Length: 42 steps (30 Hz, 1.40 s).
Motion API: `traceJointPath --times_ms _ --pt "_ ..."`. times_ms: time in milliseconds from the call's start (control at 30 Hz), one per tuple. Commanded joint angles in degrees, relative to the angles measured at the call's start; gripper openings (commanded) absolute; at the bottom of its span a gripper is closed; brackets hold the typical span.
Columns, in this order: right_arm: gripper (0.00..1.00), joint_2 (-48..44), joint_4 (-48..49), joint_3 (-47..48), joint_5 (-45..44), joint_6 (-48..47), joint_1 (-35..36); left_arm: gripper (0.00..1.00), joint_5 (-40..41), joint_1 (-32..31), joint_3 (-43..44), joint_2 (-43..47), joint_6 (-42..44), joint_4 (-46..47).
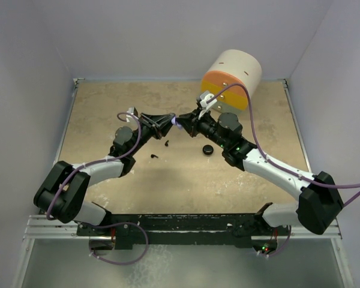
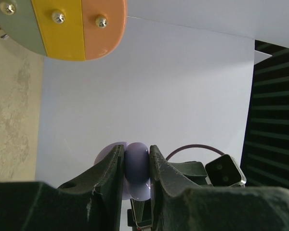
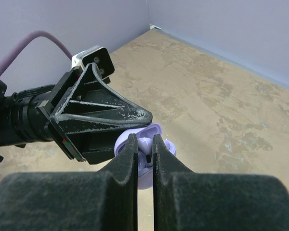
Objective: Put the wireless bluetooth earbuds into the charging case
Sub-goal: Place the earbud in the charging case, then close the charging case.
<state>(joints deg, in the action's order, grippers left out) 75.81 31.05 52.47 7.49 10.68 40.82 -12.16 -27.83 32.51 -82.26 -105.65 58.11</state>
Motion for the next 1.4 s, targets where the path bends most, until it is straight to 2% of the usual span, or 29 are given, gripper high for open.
traceJointPath --times_ms 0,133,267,433,900,1200,1367 --pt "0.05 -1.61 1.87 -1.66 0.62 -0.72 0.26 0.0 -0.15 -0.25 2.73 1.4 0.26 2.56" --pt "0.09 -2.08 1.79 -1.78 0.69 -0.66 0.28 0.0 0.01 -0.28 3.01 1.1 0.26 2.54" --pt "0.2 -3.21 2.04 -1.93 0.21 -0.41 0.32 0.0 0.07 -0.27 2.95 0.96 0.42 2.49" --pt "0.26 -3.98 1.76 -1.34 -0.48 0.0 0.25 0.0 0.03 -0.28 2.48 0.53 0.66 2.58" --pt "0.33 -6.13 1.08 -1.41 -3.57 1.13 0.27 0.0 -0.04 -0.24 1.27 -0.58 0.83 3.92" --pt "0.49 -8.04 -7.75 -1.86 -16.53 4.6 0.44 0.0 2.88 0.47 -3.29 -0.55 0.66 4.44" --pt "0.65 -10.65 -9.7 -5.74 -18.43 4.0 1.3 0.0 6.69 0.67 -0.58 -0.26 1.29 -0.81"
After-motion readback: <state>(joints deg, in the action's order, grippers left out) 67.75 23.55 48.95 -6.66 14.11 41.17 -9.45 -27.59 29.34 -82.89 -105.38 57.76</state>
